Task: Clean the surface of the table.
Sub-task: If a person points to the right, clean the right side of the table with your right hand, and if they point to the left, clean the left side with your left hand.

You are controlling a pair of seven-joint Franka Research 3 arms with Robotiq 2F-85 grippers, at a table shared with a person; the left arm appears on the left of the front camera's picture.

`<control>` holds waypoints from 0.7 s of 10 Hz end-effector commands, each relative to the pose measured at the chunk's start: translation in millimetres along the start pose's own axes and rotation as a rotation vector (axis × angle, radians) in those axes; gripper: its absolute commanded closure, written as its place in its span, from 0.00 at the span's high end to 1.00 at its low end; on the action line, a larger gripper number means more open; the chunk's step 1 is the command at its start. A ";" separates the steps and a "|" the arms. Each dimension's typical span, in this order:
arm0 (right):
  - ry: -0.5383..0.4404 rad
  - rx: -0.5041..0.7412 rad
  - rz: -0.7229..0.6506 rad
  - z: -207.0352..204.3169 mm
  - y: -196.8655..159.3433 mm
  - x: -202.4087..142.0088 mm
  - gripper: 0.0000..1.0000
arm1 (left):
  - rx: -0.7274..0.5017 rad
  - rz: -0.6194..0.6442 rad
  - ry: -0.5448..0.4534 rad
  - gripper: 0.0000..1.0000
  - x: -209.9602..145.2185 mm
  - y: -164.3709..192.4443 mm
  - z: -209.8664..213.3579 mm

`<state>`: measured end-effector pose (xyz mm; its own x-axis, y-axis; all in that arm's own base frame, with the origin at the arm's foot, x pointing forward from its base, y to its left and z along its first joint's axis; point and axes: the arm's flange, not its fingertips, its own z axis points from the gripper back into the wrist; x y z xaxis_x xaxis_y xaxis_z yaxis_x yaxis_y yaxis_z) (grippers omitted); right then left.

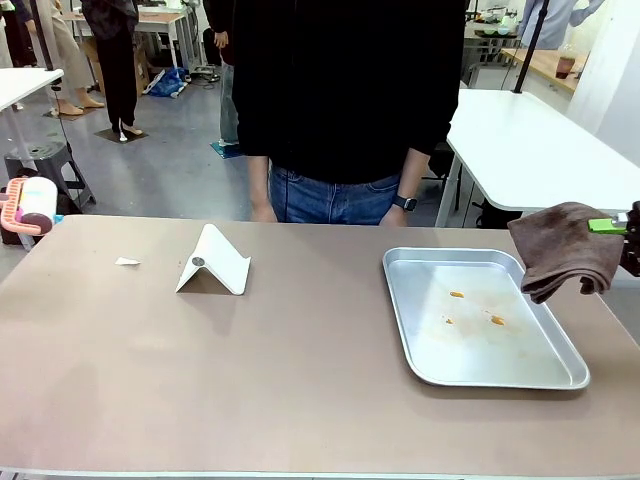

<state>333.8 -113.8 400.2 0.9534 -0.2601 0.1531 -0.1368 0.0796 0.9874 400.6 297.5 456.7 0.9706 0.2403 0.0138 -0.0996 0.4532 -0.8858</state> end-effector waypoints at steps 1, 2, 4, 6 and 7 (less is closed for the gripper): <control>0.004 -0.002 -0.008 1.0 5.2 -2.0 0.00 | -0.013 -0.019 0.007 0.04 5.6 10.1 8.7; 0.004 -0.002 -0.008 1.0 5.2 -2.0 0.00 | -0.019 -0.015 0.010 0.04 6.5 13.4 12.5; 0.004 -0.002 -0.008 1.0 5.2 -2.0 0.00 | -0.019 -0.020 0.010 0.04 11.6 17.8 11.9; 0.004 -0.002 -0.008 1.0 5.2 -2.0 0.00 | 0.001 -0.018 0.025 0.04 17.0 21.7 6.4; 0.004 -0.002 -0.008 1.0 5.2 -2.0 0.00 | 0.014 0.006 0.033 0.04 29.2 31.3 -3.1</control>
<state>333.8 -113.9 400.2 0.9533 -0.2604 0.1532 -0.1369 0.0797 0.9874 416.1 314.3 433.6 0.9737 0.2277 -0.0092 -0.1156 0.4586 -0.8811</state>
